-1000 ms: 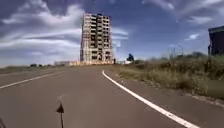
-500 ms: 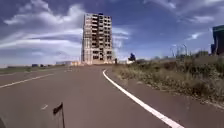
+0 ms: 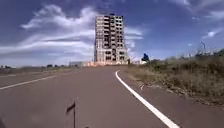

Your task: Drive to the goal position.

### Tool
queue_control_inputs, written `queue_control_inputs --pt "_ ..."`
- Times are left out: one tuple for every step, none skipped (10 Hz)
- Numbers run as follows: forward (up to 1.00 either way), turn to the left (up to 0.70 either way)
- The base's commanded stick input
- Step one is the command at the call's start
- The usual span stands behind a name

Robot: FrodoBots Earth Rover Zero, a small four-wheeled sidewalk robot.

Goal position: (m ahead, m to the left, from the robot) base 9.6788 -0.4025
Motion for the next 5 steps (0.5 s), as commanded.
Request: queue_control_inputs --pt "1.00 0.00" --pt "1.00 0.00" --pt "1.00 0.00" --pt "1.00 0.00" --pt "1.00 0.00"
